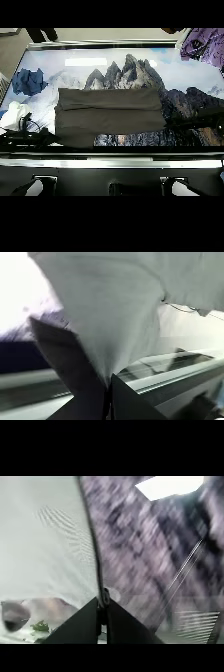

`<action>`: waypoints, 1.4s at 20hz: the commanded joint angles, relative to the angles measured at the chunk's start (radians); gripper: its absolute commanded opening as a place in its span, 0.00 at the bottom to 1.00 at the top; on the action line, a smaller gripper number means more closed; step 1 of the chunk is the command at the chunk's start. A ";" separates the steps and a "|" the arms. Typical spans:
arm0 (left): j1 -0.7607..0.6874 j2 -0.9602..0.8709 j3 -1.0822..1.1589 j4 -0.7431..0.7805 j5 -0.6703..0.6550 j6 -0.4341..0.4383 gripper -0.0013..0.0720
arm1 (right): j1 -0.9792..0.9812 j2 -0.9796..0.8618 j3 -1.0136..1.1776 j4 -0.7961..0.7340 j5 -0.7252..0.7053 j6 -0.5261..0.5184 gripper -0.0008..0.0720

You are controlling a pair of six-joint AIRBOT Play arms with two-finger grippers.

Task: Fold the clothes and pants, and hang the long-sleeved shirts on hangers.

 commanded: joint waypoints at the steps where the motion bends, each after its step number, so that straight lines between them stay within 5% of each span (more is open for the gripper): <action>1: -0.003 0.194 0.035 0.170 -0.127 -0.157 0.04 | 0.001 0.167 0.000 -0.070 -0.130 0.130 0.05; 5: -0.005 0.338 0.036 0.174 -0.176 -0.198 0.04 | 0.001 0.329 0.000 -0.098 -0.177 0.222 0.05; 9: -0.005 0.296 0.036 0.060 -0.062 -0.194 0.04 | 0.001 0.311 0.000 -0.040 -0.118 0.219 0.05; 17: -0.150 -0.113 0.261 0.014 0.203 -0.131 0.04 | 0.001 0.119 0.002 0.178 0.190 0.068 0.05; 28: -0.222 -0.639 0.740 0.014 0.242 -0.132 0.04 | 0.111 -0.079 0.086 0.216 0.460 0.000 0.05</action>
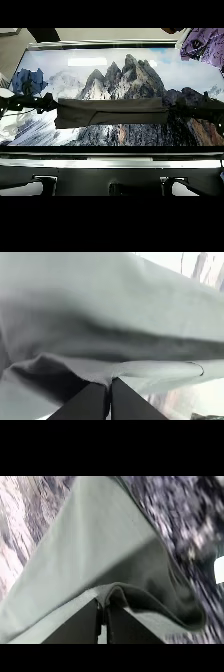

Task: Fold the clothes and pants, and hang the long-sleeved shirts on hangers.

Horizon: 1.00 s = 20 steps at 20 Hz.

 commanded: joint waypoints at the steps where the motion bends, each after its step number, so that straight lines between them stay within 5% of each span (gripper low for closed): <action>1: -0.017 -0.146 0.134 0.000 0.010 -0.001 0.04 | 0.084 -0.078 0.063 -0.006 0.127 -0.014 0.05; 9: -0.058 -0.331 0.246 0.000 0.012 -0.004 0.05 | 0.148 -0.263 0.158 -0.027 0.156 0.043 0.07; 10: -0.058 -0.332 0.246 0.000 0.014 -0.004 0.14 | 0.144 -0.267 0.159 -0.028 0.129 0.058 0.18; 12: -0.045 -0.323 0.261 0.004 0.003 -0.025 0.53 | 0.091 -0.267 0.203 -0.028 0.030 0.065 0.50; 13: -0.033 -0.313 0.278 0.013 -0.016 -0.036 0.55 | 0.046 -0.267 0.243 -0.029 -0.022 0.076 0.65; 17: -0.015 -0.212 0.323 0.192 -0.071 -0.100 0.55 | -0.118 -0.268 0.332 -0.051 -0.123 0.121 0.68; 20: -0.023 -0.129 0.323 0.355 -0.072 -0.154 0.55 | -0.119 -0.316 0.332 -0.053 -0.207 0.043 0.85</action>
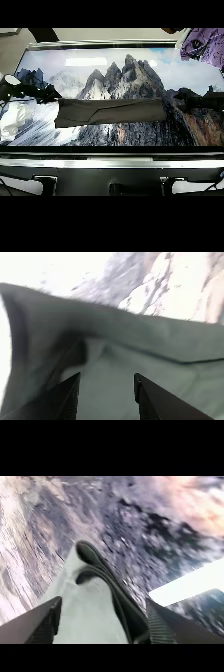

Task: Fold the clothes and pants, and hang the long-sleeved shirts on hangers.

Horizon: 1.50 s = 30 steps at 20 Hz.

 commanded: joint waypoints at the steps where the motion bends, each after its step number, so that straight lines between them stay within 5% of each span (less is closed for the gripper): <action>1: -0.006 0.086 0.011 0.196 -0.011 -0.064 0.55 | -0.020 -0.053 0.018 -0.002 -0.113 -0.069 0.85; 9: -0.034 0.151 0.011 0.272 -0.018 -0.072 0.55 | 0.134 -0.185 0.018 0.005 -0.038 -0.134 0.82; 11: -0.047 0.151 0.011 0.272 -0.017 -0.071 0.55 | 0.188 -0.192 0.019 0.003 -0.021 -0.139 0.61; 13: -0.070 0.151 0.011 0.262 0.003 -0.073 0.55 | 0.220 -0.185 0.033 0.003 -0.034 -0.148 0.15; 14: -0.092 0.149 0.011 0.248 0.023 -0.080 0.54 | 0.223 -0.171 0.046 0.003 -0.048 -0.148 0.05; 15: -0.116 0.145 0.011 0.231 0.046 -0.080 0.49 | 0.221 -0.148 0.062 -0.003 -0.061 -0.142 0.05; 17: -0.187 0.124 0.011 0.172 0.097 -0.079 0.04 | 0.217 -0.092 0.110 -0.063 -0.099 -0.061 0.05; 22: -0.443 -0.012 0.011 -0.032 0.254 -0.144 0.04 | 0.217 0.066 0.269 -0.293 -0.254 0.160 0.05; 30: -0.821 -0.239 0.040 -0.496 0.570 -0.150 0.04 | 0.217 0.292 0.323 -0.382 -0.391 0.274 0.05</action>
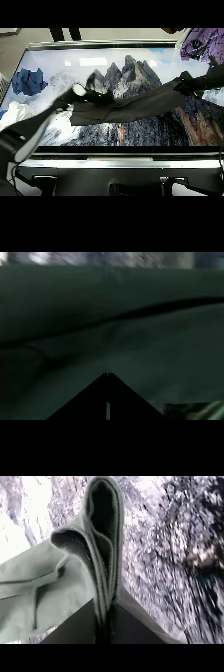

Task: Fold the clothes and pants, and hang the long-sleeved shirts on hangers.

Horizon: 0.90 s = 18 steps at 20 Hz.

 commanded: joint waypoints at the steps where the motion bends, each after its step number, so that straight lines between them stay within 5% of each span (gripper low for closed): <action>1: -0.148 -0.100 0.043 -0.199 0.102 -0.005 0.04 | 0.001 0.095 0.013 -0.061 -0.080 0.052 0.05; 10: -0.304 -0.277 0.255 -0.220 0.092 -0.071 0.04 | 0.001 0.130 0.100 -0.093 -0.136 0.086 0.05; 14: -0.188 -0.230 0.255 -0.190 -0.063 -0.006 0.04 | 0.002 0.130 0.100 -0.047 -0.135 0.118 0.05; 18: 0.030 -0.064 0.255 0.147 -0.306 -0.036 0.04 | 0.092 0.131 0.100 0.007 -0.097 0.201 0.05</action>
